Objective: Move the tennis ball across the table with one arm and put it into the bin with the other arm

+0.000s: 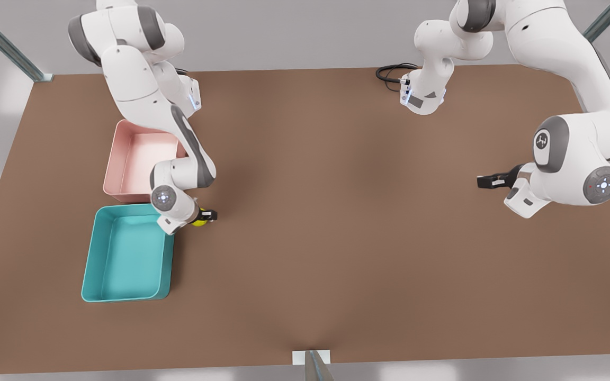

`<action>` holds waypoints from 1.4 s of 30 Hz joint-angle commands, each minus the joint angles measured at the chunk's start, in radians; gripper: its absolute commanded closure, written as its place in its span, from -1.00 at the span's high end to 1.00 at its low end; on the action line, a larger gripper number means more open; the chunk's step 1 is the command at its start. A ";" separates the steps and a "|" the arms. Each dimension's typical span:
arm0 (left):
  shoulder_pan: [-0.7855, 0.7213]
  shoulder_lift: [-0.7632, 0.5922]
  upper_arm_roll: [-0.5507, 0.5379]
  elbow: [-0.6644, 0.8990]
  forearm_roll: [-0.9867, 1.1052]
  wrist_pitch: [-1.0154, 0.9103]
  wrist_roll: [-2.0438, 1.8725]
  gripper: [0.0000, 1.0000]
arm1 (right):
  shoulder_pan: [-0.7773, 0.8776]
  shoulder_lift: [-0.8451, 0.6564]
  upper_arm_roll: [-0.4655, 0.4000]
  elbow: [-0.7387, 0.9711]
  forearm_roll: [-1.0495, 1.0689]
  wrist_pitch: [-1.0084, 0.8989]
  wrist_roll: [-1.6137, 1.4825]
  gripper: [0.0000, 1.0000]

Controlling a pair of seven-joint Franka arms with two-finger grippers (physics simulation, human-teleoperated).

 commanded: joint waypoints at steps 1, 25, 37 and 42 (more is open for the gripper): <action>0.000 0.001 0.000 0.002 0.001 0.001 -0.020 1.00 | 0.001 0.006 0.001 0.000 0.002 0.019 -0.003 1.00; -0.002 0.007 0.000 0.005 0.001 0.002 -0.025 1.00 | -0.131 -0.154 0.011 0.218 0.000 -0.184 -0.207 0.28; -0.008 0.005 0.000 0.007 0.003 -0.016 -0.022 1.00 | -0.316 -0.042 -0.011 0.371 -0.041 -0.321 -0.425 1.00; -0.012 -0.002 -0.001 0.042 -0.002 -0.033 0.036 1.00 | -0.227 0.071 -0.023 0.930 -0.178 -1.114 -0.136 1.00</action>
